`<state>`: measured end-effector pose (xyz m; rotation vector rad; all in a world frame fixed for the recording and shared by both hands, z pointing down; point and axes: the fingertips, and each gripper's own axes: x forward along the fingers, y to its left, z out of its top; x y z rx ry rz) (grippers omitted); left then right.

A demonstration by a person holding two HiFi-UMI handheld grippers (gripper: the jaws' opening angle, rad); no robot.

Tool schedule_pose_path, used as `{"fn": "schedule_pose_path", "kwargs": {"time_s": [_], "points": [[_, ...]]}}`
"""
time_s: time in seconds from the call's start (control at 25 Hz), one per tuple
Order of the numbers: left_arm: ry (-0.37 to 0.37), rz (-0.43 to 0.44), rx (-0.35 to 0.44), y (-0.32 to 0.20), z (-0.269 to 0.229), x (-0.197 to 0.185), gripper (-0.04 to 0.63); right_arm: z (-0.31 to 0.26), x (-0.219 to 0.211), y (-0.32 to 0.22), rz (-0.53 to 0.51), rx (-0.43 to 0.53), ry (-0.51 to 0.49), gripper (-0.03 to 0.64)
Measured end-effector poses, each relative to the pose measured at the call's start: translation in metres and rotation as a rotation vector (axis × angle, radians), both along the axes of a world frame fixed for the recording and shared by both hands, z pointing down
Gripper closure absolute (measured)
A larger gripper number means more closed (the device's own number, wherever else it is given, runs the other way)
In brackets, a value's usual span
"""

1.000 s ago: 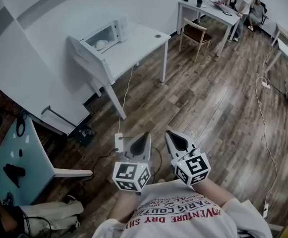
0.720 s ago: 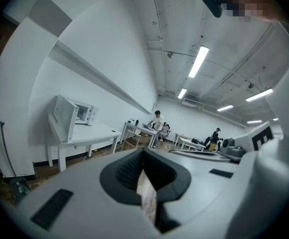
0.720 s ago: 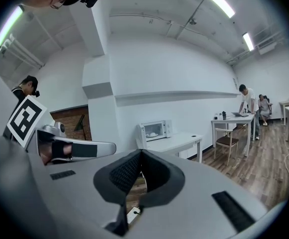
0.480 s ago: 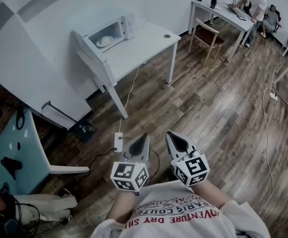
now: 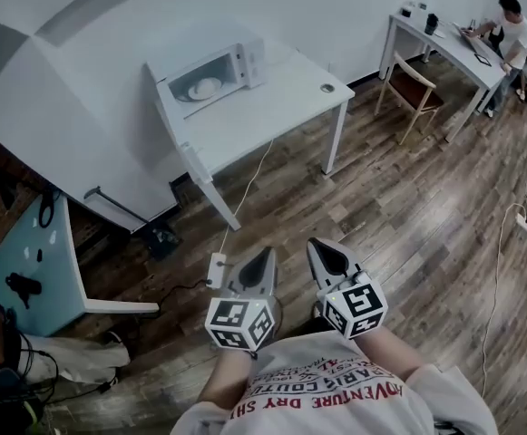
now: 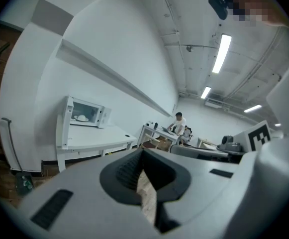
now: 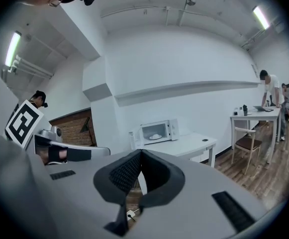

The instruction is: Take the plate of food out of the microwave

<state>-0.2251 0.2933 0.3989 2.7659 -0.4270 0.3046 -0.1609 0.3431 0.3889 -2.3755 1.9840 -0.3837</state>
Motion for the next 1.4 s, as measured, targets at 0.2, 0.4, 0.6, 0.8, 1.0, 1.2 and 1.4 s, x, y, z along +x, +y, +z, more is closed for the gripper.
{"fn": "schedule_pose_path", "kwargs": {"time_s": [0.2, 0.4, 0.6, 0.8, 1.0, 1.2, 1.4], "points": [[0.023, -0.053, -0.017, -0.002, -0.007, 0.062, 0.588, -0.004, 0.067, -0.009, -0.066, -0.005, 0.010, 0.606], [0.048, -0.106, -0.046, -0.010, -0.009, 0.102, 0.588, 0.002, 0.113, -0.013, -0.106, -0.021, 0.039, 0.607], [0.031, -0.148, -0.090, -0.029, 0.004, 0.120, 0.588, 0.013, 0.138, -0.028, -0.119, -0.028, 0.030, 0.607], [-0.022, -0.142, -0.039, -0.060, 0.015, 0.152, 0.588, 0.019, 0.167, -0.057, -0.118, -0.032, 0.036, 0.606], [-0.007, -0.121, -0.050, -0.106, 0.014, 0.191, 0.588, 0.017, 0.199, -0.101, -0.115, -0.037, 0.047, 0.607], [0.012, -0.113, -0.063, -0.172, 0.008, 0.225, 0.588, 0.013, 0.230, -0.166, -0.118, -0.044, 0.057, 0.607], [0.023, -0.120, -0.030, -0.252, -0.005, 0.256, 0.588, 0.006, 0.258, -0.243, -0.139, -0.044, 0.068, 0.607]]}}
